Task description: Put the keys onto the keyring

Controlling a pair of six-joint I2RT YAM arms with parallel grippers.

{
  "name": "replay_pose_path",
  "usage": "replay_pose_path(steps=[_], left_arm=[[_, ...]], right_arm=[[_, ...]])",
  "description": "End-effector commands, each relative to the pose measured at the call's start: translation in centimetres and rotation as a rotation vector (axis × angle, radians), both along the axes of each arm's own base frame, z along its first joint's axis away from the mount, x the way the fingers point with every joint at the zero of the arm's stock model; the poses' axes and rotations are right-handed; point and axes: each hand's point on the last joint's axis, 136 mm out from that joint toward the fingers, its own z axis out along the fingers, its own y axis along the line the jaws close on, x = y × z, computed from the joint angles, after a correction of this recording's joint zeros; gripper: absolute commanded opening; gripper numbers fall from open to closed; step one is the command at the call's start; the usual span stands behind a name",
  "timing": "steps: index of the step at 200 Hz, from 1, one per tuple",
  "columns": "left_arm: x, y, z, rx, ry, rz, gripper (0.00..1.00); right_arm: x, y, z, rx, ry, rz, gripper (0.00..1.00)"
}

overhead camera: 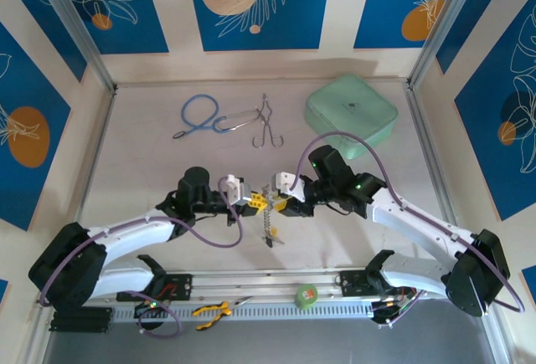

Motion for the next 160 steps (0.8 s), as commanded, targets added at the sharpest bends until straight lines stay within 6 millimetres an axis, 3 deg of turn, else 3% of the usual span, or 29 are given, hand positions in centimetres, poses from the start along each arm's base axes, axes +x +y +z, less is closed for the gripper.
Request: replay_pose_path(steps=[1,111,160], left_arm=[[-0.8,-0.2,1.4,-0.059,-0.036,-0.039,0.00],[-1.0,-0.4,1.5,-0.074,-0.022,-0.059,0.00],[-0.5,-0.5,1.3,-0.070,-0.020,-0.041,0.00]], right_arm=[[-0.8,0.6,0.5,0.079,0.059,0.012,0.27],[-0.5,0.8,0.4,0.106,0.055,-0.002,0.24],[-0.5,-1.0,-0.7,0.070,-0.017,-0.065,0.28]])
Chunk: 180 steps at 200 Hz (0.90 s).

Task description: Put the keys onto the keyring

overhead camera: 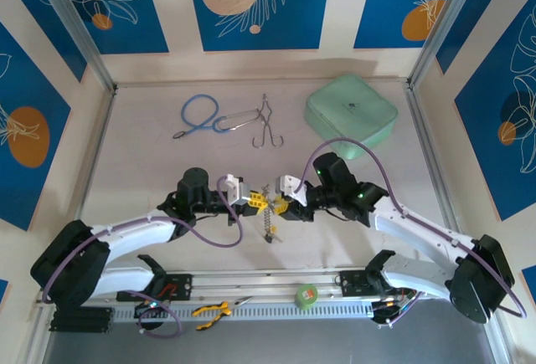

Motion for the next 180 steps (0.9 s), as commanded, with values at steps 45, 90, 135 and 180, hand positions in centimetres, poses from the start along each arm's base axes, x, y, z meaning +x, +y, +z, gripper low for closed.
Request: replay_pose_path(steps=[45,90,135,180], left_arm=[[-0.4,-0.3,0.8,-0.031,-0.027,-0.025,0.00],[-0.6,-0.3,0.8,-0.028,-0.026,-0.032,0.00],[-0.7,-0.3,0.7,-0.027,-0.019,-0.042,0.00],[-0.8,-0.3,0.6,-0.026,-0.015,-0.052,0.00]], right_arm=[[-0.6,-2.3,0.9,0.014,-0.089,-0.080,0.17],[-1.6,-0.4,2.3,0.085,-0.163,0.021,0.12],[-0.2,0.7,2.7,0.099,-0.196,0.015,0.17],[0.6,0.8,2.5,0.086,-0.204,-0.010,0.21]])
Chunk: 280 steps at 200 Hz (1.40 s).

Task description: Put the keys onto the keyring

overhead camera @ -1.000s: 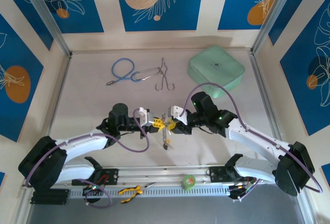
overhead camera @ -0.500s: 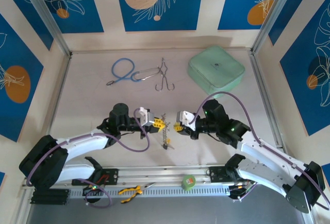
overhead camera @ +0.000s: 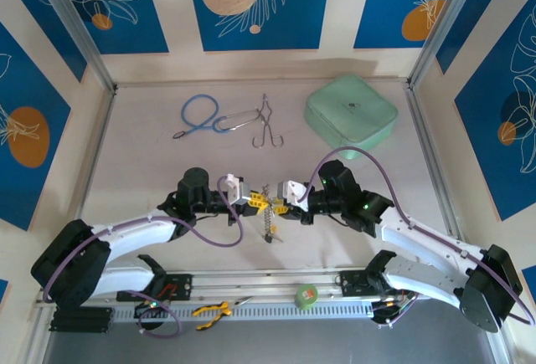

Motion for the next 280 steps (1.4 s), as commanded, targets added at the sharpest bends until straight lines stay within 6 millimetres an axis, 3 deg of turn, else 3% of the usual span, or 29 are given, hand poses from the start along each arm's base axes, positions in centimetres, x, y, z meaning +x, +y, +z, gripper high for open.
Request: replay_pose_path(steps=[1,106,200,240,272,280], left_arm=[[-0.8,-0.3,0.7,-0.029,-0.023,-0.053,0.00],[-0.7,-0.3,0.8,-0.024,-0.038,-0.045,0.00],[-1.0,-0.4,1.0,-0.032,-0.027,-0.068,0.00],[-1.0,-0.4,1.1,-0.041,-0.026,-0.071,0.00],[-0.8,-0.4,1.1,-0.042,-0.028,-0.056,0.00],[-0.6,-0.4,1.0,-0.035,-0.026,-0.039,0.08]], right_arm=[[0.7,0.5,1.4,0.028,-0.053,-0.004,0.21],[1.3,-0.1,1.1,-0.009,-0.025,-0.048,0.21],[0.6,1.2,1.7,0.039,-0.003,0.033,0.20],[0.5,1.7,1.8,0.050,0.010,0.054,0.15],[0.3,1.7,1.8,0.043,0.023,0.066,0.00],[0.3,1.6,1.8,0.032,0.027,0.064,0.00]])
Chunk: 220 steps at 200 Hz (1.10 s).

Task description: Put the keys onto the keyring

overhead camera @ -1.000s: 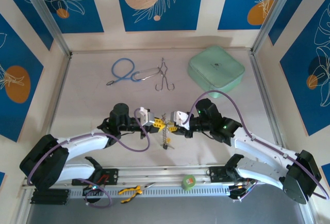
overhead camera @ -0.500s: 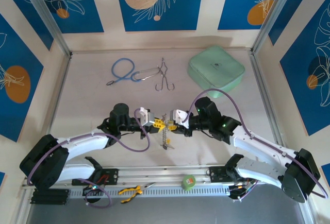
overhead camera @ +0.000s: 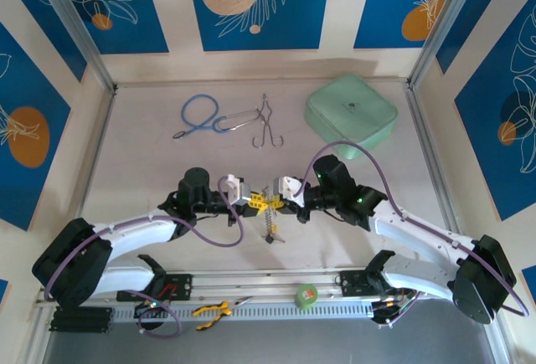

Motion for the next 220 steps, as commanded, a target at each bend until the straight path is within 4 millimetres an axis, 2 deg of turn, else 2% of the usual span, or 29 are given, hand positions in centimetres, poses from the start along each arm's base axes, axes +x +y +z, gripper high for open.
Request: replay_pose_path(steps=[1,8,24,63,162,183,203,220], left_arm=[[-0.3,-0.3,1.3,-0.039,-0.038,-0.021,0.09],[-0.2,-0.3,1.1,-0.029,-0.040,-0.011,0.15],[0.0,-0.1,0.6,0.006,-0.043,0.002,0.21],[0.2,0.3,-0.3,0.090,-0.058,0.014,0.22],[0.1,-0.1,0.8,0.075,-0.067,-0.014,0.23],[0.0,0.0,0.8,0.076,-0.067,-0.016,0.17],[-0.1,0.0,0.7,0.081,-0.067,-0.023,0.00],[-0.2,0.1,0.8,0.079,-0.073,-0.024,0.00]], right_arm=[[-0.1,0.6,1.8,0.032,-0.015,0.035,0.00],[-0.1,0.5,1.7,0.016,-0.011,0.030,0.00],[0.0,0.0,1.4,-0.037,-0.003,0.023,0.00],[0.0,-0.7,0.7,-0.167,0.006,0.023,0.00],[0.1,0.4,0.3,-0.333,0.000,0.079,0.00],[0.1,0.6,0.1,-0.364,0.005,0.087,0.00],[-0.1,1.0,0.6,-0.342,0.010,0.101,0.00],[0.0,1.2,1.7,-0.272,0.015,0.088,0.02]])
